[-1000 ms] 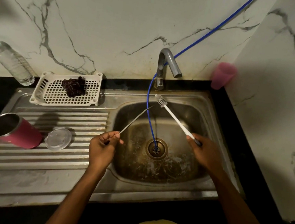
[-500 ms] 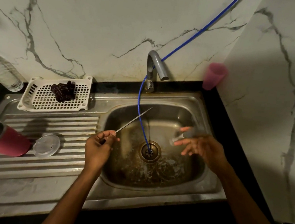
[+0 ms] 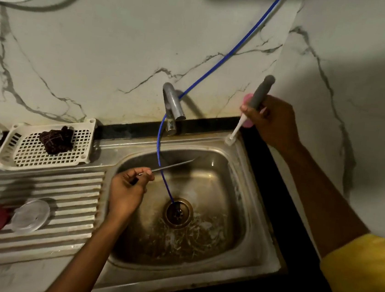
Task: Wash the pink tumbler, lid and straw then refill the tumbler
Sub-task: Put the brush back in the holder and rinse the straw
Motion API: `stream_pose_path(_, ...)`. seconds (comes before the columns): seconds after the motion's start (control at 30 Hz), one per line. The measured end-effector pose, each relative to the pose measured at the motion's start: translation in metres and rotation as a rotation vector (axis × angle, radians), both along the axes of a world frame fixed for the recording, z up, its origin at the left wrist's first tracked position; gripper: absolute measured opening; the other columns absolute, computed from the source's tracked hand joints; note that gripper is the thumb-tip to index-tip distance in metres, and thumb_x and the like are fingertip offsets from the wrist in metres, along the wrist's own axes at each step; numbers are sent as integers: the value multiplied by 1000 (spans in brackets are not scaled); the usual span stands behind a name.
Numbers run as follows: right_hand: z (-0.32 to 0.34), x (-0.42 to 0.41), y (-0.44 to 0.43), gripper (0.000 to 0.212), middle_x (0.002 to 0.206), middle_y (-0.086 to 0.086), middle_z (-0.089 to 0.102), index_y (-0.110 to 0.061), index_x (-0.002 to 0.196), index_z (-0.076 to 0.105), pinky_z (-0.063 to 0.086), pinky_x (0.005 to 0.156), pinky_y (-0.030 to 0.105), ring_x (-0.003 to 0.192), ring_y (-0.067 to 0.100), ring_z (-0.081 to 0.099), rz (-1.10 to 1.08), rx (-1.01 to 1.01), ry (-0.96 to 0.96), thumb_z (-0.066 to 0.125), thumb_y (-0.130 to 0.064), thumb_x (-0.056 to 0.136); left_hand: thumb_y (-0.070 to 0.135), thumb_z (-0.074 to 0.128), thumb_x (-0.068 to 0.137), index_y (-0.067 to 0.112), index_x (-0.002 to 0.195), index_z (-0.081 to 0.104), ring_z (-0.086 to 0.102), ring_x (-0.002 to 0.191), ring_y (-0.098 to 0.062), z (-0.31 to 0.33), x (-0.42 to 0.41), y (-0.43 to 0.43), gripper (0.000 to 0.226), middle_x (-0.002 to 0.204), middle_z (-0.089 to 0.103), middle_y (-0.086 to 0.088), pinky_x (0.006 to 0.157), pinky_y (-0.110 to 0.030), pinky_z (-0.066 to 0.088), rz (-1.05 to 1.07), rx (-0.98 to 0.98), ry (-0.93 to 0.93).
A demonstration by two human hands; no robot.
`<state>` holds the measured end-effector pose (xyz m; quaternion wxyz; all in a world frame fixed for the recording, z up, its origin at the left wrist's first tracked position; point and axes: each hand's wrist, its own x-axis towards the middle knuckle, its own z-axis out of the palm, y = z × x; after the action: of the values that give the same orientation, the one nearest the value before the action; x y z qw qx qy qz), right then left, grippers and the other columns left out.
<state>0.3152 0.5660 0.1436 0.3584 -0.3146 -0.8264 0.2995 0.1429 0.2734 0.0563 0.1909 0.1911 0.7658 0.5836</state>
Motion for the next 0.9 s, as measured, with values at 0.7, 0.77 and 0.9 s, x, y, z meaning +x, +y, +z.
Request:
stream_pose_path(0.7, 72, -68, 157, 45, 95, 7, 77, -9, 93, 75, 56, 78, 32, 86, 23, 72, -407, 242, -120, 71, -53, 83, 7, 69, 93, 10, 93, 78, 71, 79, -5, 39, -9, 83, 9, 84, 78, -1, 72, -13, 51, -115, 108, 57)
stream_pose_path(0.77, 60, -73, 160, 45, 97, 9, 76, -9, 98, 75, 57, 81, 35, 91, 25, 72, -414, 230, -178, 72, -51, 83, 6, 69, 92, 11, 91, 77, 69, 75, -2, 39, -7, 88, 10, 81, 78, 2, 68, -11, 49, -116, 107, 47)
stream_pose_path(0.9, 40, -80, 161, 44, 104, 10, 76, -5, 108, 72, 56, 81, 31, 95, 26, 73, -426, 133, -268, 75, -43, 86, 7, 69, 92, 15, 90, 77, 70, 78, -3, 36, -7, 94, 11, 83, 78, 3, 69, -11, 50, -124, 101, 17)
